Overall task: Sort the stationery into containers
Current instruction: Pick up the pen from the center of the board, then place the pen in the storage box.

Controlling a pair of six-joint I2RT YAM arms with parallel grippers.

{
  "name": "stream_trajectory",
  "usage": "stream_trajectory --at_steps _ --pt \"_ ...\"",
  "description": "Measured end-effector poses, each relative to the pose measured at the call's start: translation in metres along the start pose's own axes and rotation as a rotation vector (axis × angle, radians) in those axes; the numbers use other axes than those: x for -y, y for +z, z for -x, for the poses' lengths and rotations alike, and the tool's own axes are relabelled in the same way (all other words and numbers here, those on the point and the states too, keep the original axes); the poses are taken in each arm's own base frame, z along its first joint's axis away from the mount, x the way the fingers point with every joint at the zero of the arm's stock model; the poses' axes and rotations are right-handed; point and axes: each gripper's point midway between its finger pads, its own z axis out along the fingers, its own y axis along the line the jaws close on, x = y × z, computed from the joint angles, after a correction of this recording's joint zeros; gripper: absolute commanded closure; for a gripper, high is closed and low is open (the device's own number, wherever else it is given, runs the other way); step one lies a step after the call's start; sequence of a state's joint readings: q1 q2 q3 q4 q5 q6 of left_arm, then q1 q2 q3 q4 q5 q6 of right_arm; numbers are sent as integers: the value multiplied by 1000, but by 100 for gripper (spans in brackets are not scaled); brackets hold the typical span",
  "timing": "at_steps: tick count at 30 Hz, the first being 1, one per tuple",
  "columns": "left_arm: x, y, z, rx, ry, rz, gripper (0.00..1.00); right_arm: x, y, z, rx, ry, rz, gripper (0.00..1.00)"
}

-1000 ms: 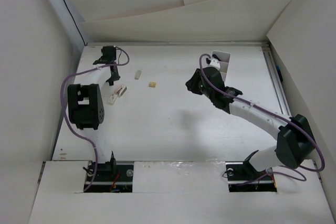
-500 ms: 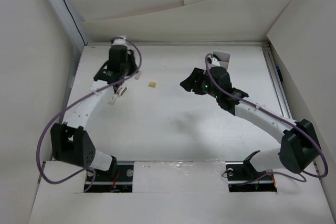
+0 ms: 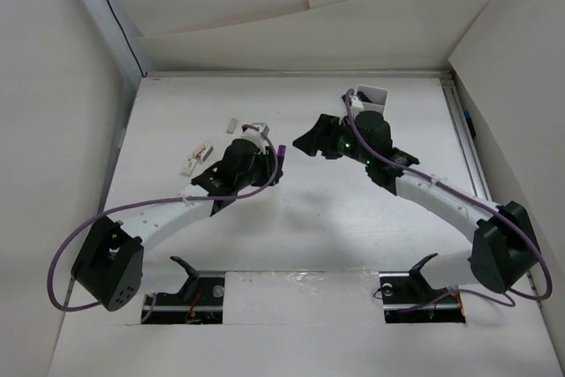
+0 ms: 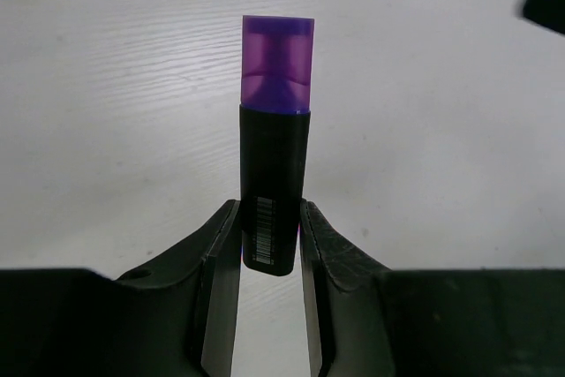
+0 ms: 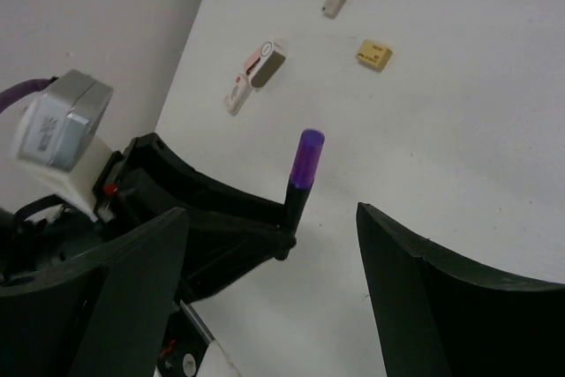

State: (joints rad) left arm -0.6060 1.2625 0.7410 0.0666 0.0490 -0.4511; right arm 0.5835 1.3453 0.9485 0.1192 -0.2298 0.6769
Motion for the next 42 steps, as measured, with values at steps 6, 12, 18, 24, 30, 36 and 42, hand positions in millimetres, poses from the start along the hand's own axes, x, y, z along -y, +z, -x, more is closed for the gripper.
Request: stream_trajectory --at_steps 6,12,18,24,30,36,42 --pt "52 -2 -8 35 71 -133 100 17 19 -25 -86 18 -18 16" --pt "59 3 -9 49 84 -149 100 31 26 -39 -127 27 -59 32" --pt "61 7 -6 64 91 -157 100 27 32 -33 -118 21 -52 55" --pt "63 7 -2 79 101 -165 99 37 41 -43 -151 31 -69 62" --pt "62 9 -4 77 116 -163 73 33 46 -45 -166 39 -53 98" --pt "65 9 2 101 128 -173 21 41 45 -39 -153 49 -77 100" --pt "66 9 11 139 136 -173 19 78 41 2 -41 111 -201 100"
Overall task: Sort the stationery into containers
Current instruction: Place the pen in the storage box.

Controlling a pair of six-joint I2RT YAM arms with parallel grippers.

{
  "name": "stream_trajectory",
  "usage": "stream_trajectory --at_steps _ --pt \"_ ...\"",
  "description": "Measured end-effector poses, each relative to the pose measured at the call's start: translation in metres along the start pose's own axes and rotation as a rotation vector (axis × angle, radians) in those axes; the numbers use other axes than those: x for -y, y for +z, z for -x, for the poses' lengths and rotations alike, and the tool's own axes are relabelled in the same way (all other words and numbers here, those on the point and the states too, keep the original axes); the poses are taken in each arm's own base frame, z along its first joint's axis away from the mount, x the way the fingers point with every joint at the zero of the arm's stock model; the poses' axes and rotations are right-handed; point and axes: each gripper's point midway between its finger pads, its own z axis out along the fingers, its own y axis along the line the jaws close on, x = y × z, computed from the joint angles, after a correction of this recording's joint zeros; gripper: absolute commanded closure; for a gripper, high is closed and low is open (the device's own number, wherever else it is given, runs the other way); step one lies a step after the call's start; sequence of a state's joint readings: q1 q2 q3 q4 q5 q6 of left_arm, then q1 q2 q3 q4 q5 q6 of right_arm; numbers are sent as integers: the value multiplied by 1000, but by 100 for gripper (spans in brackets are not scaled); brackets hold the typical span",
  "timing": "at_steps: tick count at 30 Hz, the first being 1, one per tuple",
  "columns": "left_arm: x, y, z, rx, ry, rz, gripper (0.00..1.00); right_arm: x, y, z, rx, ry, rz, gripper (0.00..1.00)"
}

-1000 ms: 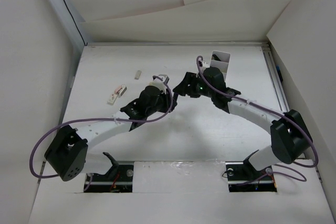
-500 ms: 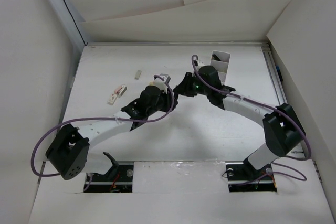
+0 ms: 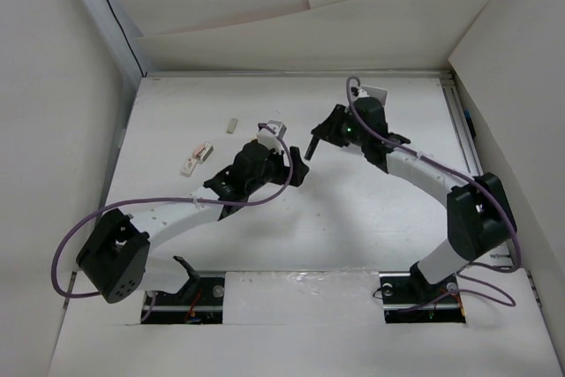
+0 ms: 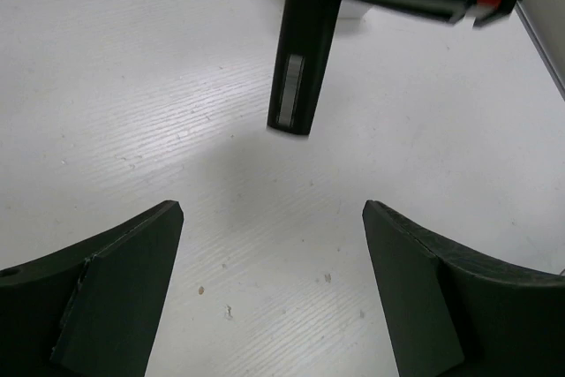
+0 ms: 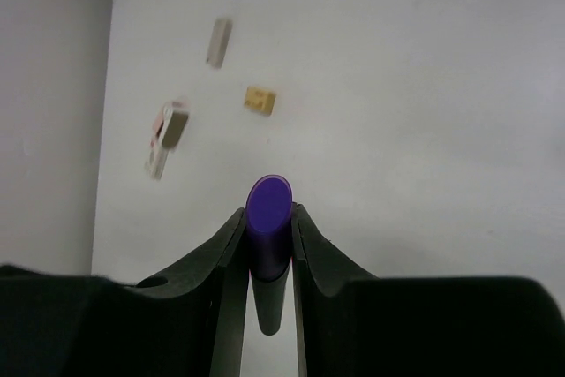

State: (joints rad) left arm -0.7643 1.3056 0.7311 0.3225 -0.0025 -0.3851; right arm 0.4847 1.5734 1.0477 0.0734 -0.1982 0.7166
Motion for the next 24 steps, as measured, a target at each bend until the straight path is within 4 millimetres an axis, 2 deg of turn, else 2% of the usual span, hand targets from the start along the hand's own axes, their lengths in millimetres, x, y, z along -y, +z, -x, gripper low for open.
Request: stream_trajectory --at_steps 3,6,9,13,16,19,22,24 --pt "-2 0 7 29 2 7 19 23 -4 44 116 51 -76 100" --pt "-10 -4 14 71 -3 15 19 58 -15 92 268 106 -196 100" --pt "-19 -7 16 99 -9 36 19 98 -34 134 422 153 -341 100" --pt "-18 -7 18 115 2 20 19 140 -61 183 628 199 -526 100" --pt "-16 -7 18 120 7 9 19 157 -68 203 717 208 -622 100" --pt "-15 -7 18 119 9 4 19 169 -65 215 763 203 -695 100" --pt "-15 -9 20 125 9 2 19 183 -57 220 785 193 -767 100" --pt "-16 -11 20 128 9 6 19 190 -53 216 783 183 -807 100"
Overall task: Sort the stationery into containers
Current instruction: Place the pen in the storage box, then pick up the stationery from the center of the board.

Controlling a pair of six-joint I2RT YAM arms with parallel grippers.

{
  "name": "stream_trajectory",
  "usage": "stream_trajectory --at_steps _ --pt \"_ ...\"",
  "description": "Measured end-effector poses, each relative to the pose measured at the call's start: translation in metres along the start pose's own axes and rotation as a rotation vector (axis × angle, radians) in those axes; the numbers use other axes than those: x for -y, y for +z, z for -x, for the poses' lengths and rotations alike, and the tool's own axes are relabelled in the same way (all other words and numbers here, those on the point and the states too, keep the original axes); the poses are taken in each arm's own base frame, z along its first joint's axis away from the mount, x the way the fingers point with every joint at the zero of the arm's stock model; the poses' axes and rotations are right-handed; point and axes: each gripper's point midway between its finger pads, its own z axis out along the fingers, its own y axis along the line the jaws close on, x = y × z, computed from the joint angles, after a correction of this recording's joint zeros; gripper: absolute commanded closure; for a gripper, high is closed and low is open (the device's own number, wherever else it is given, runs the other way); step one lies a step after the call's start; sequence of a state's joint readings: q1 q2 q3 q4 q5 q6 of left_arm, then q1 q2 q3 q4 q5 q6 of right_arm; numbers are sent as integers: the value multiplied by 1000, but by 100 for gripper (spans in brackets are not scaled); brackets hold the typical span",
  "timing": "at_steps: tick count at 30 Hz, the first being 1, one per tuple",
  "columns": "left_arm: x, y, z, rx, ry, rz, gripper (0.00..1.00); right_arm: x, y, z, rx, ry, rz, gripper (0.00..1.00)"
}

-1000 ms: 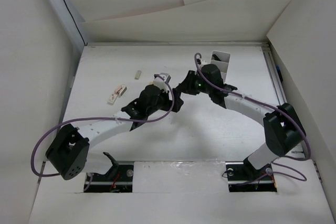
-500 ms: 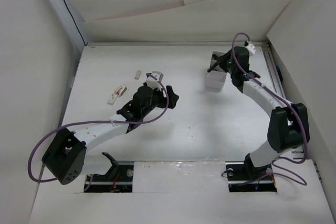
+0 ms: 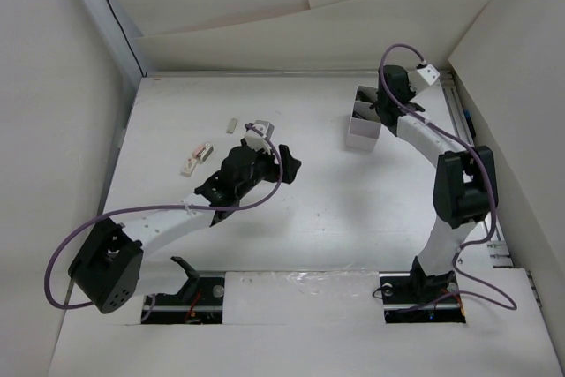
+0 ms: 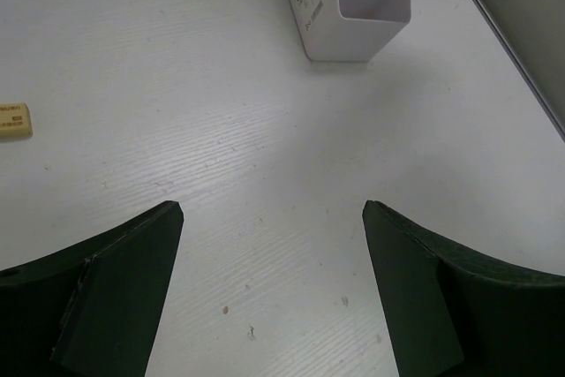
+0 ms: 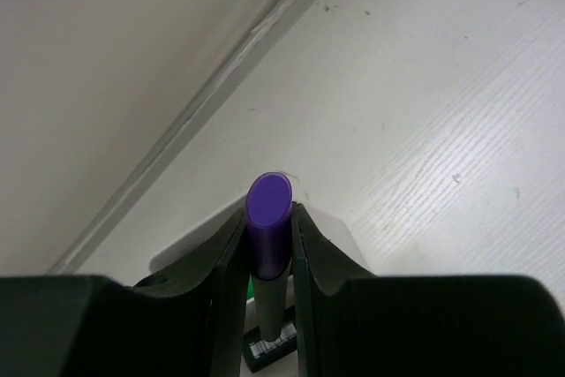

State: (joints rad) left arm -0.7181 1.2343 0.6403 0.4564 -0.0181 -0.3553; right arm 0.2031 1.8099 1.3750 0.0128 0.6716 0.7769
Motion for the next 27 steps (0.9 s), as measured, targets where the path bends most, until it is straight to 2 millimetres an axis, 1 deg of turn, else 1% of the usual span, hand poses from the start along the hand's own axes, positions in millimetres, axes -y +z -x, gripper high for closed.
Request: stream_trajectory --at_steps 4,7,8,9,11,12,15,16,18,22,24,26,27 --pt "-2 0 0 -1 1 11 19 7 -3 -15 3 -59 -48 100" --pt "-3 0 0 0 3 16 19 3 -8 -22 9 -83 -53 100" --pt "-3 0 -1 -2 3 17 19 1 -11 -24 11 -89 -52 98" --pt "-3 0 -1 -2 3 17 19 0 -13 -25 12 -93 -51 92" --pt "-4 0 -1 -3 3 18 19 -3 -17 -28 18 -100 -50 74" --pt "-4 0 -1 -1 3 23 19 -4 -18 -29 21 -103 -49 59" --pt "-7 0 0 6 4 38 19 -6 -22 -31 24 -113 -48 45" --pt "-8 0 1 7 4 41 19 -6 -23 -31 25 -114 -49 37" --pt "-9 0 1 10 4 49 19 -6 -24 -32 25 -122 -51 32" --pt "-16 0 4 26 5 86 19 -5 -27 -31 15 -134 -49 31" --pt "-20 1 5 33 8 110 20 -7 -36 -25 11 -124 -30 31" --pt "-26 2 3 33 11 140 23 -5 -51 -16 7 -116 -9 43" --pt "-31 4 0 28 13 161 25 -6 -62 -11 1 -100 18 52"
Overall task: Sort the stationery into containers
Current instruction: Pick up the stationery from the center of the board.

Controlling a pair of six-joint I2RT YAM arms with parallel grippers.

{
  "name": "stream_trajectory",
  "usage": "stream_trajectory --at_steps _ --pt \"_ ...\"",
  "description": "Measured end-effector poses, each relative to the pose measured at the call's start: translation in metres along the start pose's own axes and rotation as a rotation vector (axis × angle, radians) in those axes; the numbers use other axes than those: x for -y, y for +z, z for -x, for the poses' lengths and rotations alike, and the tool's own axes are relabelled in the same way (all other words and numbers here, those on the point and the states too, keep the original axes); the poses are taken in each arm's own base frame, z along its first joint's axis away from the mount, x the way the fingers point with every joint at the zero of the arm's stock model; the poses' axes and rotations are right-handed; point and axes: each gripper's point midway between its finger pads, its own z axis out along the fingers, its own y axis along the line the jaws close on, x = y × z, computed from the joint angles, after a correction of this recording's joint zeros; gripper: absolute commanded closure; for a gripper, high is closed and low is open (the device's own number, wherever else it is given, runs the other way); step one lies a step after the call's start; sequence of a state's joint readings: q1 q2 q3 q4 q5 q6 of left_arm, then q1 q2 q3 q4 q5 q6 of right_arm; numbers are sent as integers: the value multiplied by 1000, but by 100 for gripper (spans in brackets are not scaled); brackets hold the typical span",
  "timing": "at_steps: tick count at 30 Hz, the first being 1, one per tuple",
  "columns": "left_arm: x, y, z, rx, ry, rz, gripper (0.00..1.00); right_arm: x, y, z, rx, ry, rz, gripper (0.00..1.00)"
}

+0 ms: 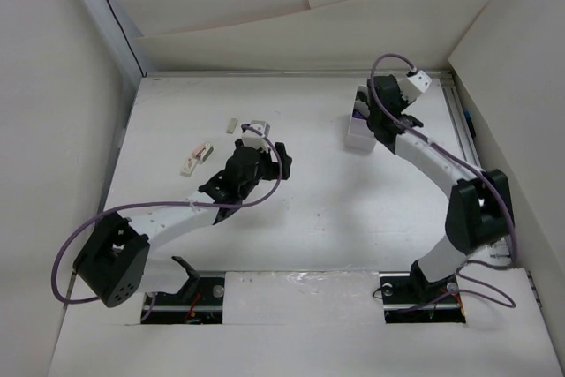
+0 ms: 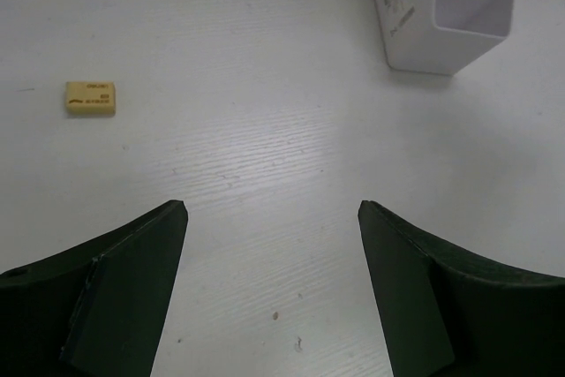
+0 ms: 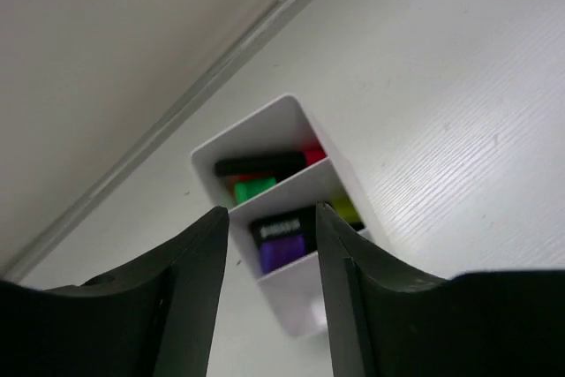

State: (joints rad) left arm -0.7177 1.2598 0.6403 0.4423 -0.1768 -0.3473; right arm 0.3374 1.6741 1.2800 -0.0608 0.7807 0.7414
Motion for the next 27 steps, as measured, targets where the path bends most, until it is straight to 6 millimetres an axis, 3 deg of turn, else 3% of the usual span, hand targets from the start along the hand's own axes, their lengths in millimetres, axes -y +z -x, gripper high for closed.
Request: stream_trajectory --at_steps 3,4,5,6,11,12,16,17,18,22,27 --pt "-16 9 -12 -43 13 80 32 -6 -38 10 -23 50 96 94" --pt "-21 13 -15 -58 17 111 34 -8 -49 10 -35 64 128 100" --pt "-26 17 -17 -72 18 139 42 -10 -60 8 -53 72 159 100" --pt "-31 20 -19 -83 13 164 44 -12 -69 3 -74 76 189 100" --pt "-65 32 -26 -125 -27 283 44 -12 -96 -42 -222 34 289 100" --pt "-73 34 -27 -132 -36 308 42 -11 -100 -52 -252 19 299 97" --pt "-102 51 -26 -166 -62 394 33 -11 -118 -80 -348 -19 348 61" --pt "-107 57 -24 -174 -63 409 32 -11 -122 -83 -362 -23 358 48" --pt "-110 65 -24 -183 -61 419 29 -12 -127 -85 -373 -21 370 44" --pt "-115 90 -37 -244 -36 441 28 -12 -136 -84 -389 -17 405 41" --pt "-124 101 -57 -315 -4 481 31 -7 -138 -88 -412 -13 419 42"
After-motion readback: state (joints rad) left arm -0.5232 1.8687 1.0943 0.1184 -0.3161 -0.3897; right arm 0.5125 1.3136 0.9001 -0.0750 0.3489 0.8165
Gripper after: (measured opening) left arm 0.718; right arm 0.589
